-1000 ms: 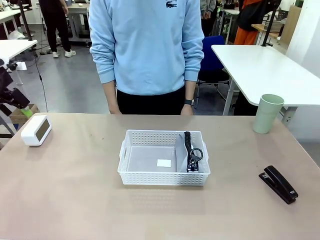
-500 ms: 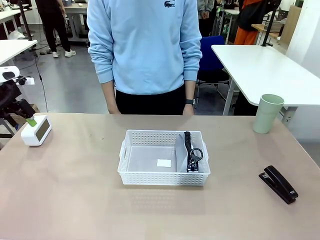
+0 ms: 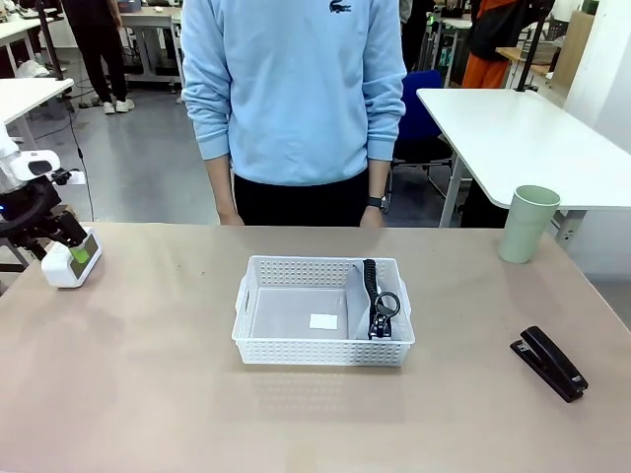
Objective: Efficiently arrange items inside the basket to fit them all.
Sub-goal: Pick up the Digital clock and place it inside the Organizing basket.
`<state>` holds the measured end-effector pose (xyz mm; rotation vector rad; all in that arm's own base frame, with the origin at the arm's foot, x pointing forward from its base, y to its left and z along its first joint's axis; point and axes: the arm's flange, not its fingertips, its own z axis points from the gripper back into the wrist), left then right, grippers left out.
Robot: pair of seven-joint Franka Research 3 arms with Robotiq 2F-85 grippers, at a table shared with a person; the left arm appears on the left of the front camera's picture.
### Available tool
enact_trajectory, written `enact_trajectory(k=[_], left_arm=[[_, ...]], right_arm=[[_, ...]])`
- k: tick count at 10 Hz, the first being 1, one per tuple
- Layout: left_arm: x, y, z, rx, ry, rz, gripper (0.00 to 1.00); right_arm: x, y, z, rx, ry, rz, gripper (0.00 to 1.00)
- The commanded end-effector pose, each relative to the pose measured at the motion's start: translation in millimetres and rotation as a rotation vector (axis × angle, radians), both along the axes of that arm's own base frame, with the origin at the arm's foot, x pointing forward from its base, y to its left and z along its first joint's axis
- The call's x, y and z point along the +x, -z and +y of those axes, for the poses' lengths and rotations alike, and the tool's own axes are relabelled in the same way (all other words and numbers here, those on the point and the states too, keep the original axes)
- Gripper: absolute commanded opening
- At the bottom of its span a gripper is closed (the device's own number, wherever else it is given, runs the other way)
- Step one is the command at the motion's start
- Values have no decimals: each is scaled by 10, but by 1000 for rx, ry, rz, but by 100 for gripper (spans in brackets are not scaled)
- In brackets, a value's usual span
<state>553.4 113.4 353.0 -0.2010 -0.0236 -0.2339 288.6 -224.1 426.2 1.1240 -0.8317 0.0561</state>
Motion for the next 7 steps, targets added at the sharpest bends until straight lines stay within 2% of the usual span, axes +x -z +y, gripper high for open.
enact_trajectory(k=[1,3,7], left_arm=[[91,81,-7,4,-15,-24,100],[96,148,-22,19,-46,-52,100],[98,205,-38,37,-81,-35,100]], right_arm=[[26,-19,-5,6,3,-37,100],[26,-19,-5,6,3,-37,100],[26,-19,-5,6,3,-37,100]])
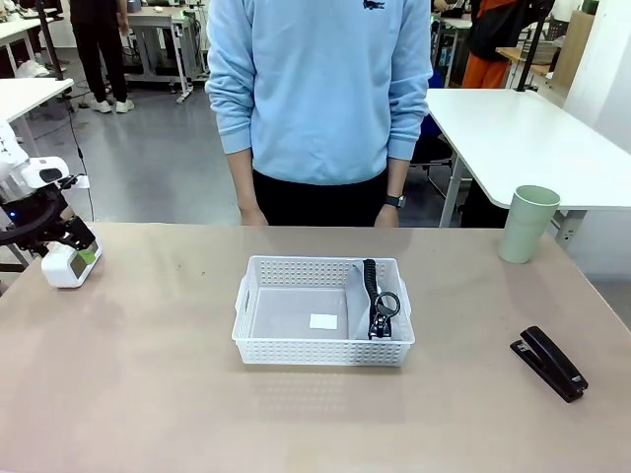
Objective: Efficiently arrange items inside the basket to fit them all.
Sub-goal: Pick up the Digital clock and place it inside the Organizing basket.
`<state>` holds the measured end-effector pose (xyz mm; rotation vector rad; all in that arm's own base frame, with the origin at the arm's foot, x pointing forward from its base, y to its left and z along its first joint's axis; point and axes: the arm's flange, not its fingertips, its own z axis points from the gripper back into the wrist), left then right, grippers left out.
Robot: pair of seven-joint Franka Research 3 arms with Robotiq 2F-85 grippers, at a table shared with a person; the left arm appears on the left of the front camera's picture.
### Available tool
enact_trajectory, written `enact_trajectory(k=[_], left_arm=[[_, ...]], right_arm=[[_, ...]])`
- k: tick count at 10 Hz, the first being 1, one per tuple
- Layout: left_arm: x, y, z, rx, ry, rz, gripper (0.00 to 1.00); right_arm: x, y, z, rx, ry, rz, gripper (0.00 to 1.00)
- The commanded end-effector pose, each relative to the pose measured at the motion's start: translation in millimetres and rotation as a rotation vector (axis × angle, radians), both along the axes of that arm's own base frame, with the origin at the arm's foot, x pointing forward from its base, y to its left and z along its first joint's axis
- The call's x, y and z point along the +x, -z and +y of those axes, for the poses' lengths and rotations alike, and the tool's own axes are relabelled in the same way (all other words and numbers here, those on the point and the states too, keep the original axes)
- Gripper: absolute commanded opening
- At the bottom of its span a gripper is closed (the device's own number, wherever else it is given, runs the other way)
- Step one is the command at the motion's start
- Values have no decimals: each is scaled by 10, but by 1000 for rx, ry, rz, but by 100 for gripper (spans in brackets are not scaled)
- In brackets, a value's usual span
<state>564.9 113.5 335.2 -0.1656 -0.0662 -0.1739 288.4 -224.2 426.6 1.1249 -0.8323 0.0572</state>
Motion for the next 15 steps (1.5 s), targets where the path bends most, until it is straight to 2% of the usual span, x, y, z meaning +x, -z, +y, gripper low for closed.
enact_trajectory(k=[1,5,6,7,8,10,11,12,13,15], left_arm=[[-10,22,-41,5,-11,5,100],[-11,72,-55,13,-21,22,100],[3,81,-60,36,-34,50,42],[12,83,-76,33,-45,50,41],[21,89,-86,53,-57,48,0],[27,123,-109,71,-74,53,0],[22,132,-113,80,-77,57,13],[14,127,-118,80,-79,59,4],[10,127,-119,85,-78,60,0],[2,113,-115,86,-83,62,0]], right_arm=[[28,-15,-4,5,4,-36,100],[28,-15,-4,5,4,-36,100],[28,-15,-4,5,4,-36,100],[28,-15,-4,5,4,-36,100],[28,-15,-4,5,4,-36,100],[28,-15,-4,5,4,-36,100],[28,-15,-4,5,4,-36,100],[28,-15,-4,5,4,-36,100],[28,-15,-4,5,4,-36,100],[28,-15,-4,5,4,-36,100]])
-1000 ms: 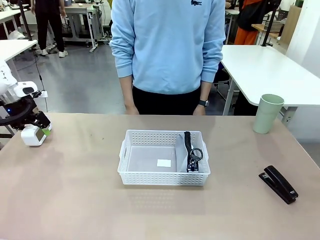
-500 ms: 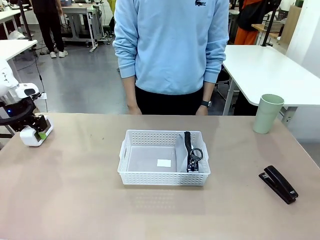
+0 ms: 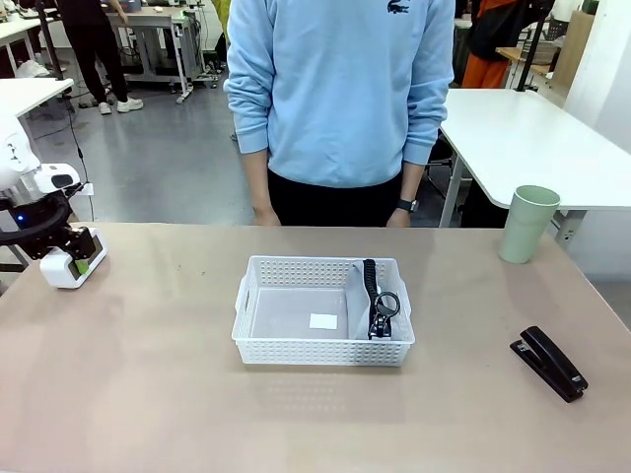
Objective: Efficiently arrange items inside the basket to fit them all.
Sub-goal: Pick up the Digital clock and place it inside the Organizing basket.
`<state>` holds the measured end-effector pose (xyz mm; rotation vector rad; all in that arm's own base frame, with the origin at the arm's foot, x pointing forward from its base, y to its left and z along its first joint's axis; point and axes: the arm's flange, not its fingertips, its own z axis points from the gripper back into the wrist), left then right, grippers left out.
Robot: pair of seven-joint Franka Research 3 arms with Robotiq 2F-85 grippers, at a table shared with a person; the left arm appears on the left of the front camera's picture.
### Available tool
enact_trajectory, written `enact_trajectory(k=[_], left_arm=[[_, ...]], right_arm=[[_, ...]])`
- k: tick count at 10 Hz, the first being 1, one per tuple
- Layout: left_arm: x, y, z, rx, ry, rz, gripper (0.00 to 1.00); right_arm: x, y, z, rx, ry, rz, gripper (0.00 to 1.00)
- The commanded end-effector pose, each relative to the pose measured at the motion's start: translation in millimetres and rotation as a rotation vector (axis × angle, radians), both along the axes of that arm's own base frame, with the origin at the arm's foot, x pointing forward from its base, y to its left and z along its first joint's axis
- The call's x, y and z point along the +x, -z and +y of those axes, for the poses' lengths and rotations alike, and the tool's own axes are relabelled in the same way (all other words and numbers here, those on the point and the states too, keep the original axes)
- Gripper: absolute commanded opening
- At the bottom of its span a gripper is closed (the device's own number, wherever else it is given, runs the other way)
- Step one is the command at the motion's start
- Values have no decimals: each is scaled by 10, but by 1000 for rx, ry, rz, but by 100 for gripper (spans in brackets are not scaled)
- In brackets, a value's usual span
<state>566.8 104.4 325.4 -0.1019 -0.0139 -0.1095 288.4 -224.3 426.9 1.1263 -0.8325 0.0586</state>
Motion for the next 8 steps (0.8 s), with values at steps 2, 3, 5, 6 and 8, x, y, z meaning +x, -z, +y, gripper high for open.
enact_trajectory(k=[2,3,5,6,8], left_arm=[[-125,-140,-36,-3,2,-2,0],[-319,-425,-89,-41,65,-39,0],[-944,-1095,-281,-78,270,-143,0],[-1281,-1344,-372,-120,389,-169,0],[-1838,-1591,-458,-185,546,-134,0]], right_arm=[[28,-12,-3,4,5,-35,100],[28,-12,-3,4,5,-35,100],[28,-12,-3,4,5,-35,100],[28,-12,-3,4,5,-35,100],[28,-12,-3,4,5,-35,100]])
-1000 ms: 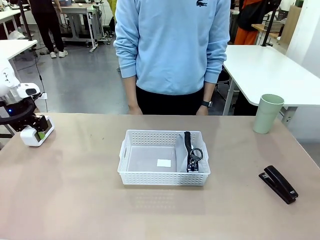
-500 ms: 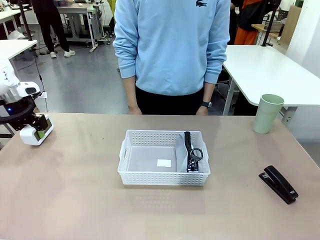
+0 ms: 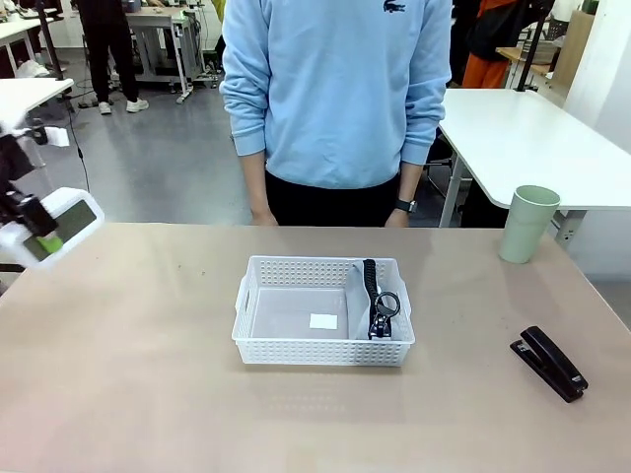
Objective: Efficiently arrange items inside the basket to fit them all.
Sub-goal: Pick up the Digital clock and place it inside the Organizing basket.
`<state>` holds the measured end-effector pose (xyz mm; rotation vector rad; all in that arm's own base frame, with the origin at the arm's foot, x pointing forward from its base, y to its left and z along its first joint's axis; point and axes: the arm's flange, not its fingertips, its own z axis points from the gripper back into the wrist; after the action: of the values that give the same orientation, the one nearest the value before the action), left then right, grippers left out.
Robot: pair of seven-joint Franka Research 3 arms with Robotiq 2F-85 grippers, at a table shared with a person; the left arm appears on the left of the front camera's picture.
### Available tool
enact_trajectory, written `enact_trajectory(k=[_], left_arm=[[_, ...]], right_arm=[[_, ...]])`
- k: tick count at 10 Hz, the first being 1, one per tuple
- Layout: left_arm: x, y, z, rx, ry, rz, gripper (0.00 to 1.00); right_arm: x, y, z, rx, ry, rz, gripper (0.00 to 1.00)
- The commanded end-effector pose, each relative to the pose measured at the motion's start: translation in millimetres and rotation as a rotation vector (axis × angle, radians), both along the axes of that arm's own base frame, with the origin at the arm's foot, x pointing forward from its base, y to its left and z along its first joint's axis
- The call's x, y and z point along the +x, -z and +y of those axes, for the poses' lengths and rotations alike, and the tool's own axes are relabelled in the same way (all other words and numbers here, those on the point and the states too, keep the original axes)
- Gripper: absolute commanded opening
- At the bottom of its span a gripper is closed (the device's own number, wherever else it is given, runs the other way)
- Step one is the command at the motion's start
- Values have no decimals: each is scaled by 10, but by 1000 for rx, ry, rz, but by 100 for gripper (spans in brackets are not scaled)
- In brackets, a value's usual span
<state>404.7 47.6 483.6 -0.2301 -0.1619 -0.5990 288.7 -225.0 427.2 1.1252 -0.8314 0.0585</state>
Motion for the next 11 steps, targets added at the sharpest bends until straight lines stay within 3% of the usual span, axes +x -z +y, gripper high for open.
enact_trajectory(k=[1,3,4,5,9,10,11], left_arm=[[-430,-34,96,-68,93,59,0],[-835,5,82,-129,149,14,0],[-836,17,128,-225,67,-31,0],[-740,-58,12,-105,131,40,0],[-740,-58,12,-105,131,40,0],[-777,7,17,-132,126,42,51],[-765,-24,-172,-102,-62,181,51]], right_arm=[[25,-9,3,6,5,-36,100],[25,-9,3,6,5,-36,100],[25,-9,3,6,5,-36,100],[25,-9,3,6,5,-36,100],[25,-9,3,6,5,-36,100],[25,-9,3,6,5,-36,100],[25,-9,3,6,5,-36,100]])
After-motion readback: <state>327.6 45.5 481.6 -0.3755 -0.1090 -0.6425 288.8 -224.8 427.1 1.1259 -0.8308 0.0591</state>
